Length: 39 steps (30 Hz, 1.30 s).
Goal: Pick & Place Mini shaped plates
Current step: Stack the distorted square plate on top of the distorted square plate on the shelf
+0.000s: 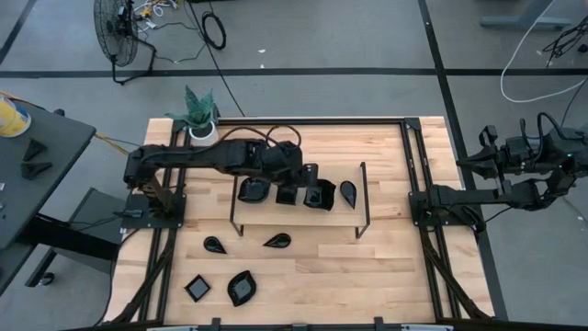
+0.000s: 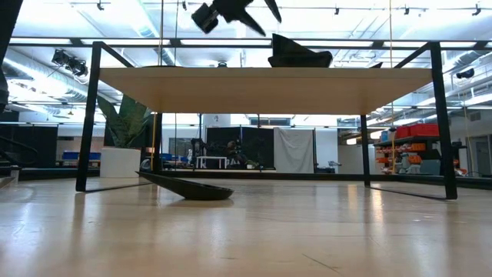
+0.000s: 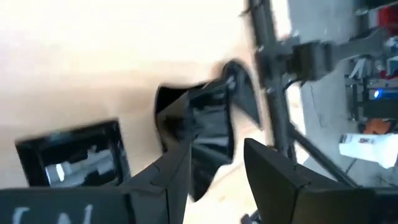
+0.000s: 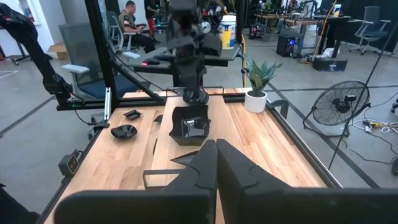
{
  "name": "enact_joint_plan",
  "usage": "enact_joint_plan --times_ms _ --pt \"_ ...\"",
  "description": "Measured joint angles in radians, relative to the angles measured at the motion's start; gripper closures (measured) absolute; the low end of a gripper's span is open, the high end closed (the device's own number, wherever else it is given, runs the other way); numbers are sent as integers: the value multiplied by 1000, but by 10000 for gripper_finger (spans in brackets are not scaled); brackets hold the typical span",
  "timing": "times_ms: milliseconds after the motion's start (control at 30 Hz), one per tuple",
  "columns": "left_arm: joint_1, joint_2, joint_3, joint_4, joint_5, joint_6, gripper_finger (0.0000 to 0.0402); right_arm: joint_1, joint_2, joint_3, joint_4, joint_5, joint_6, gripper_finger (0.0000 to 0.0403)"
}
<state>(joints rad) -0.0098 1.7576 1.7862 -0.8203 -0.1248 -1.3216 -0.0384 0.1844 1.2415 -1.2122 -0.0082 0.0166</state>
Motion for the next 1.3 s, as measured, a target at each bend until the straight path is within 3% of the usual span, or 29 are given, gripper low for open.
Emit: enact_joint_plan --times_ms 300,1300 --pt "-23 -1 109 -143 -194 77 246 0 0 0 0 0 0 396" --pt "-85 113 105 -114 -216 127 246 0 0 0 0 0 0 396"
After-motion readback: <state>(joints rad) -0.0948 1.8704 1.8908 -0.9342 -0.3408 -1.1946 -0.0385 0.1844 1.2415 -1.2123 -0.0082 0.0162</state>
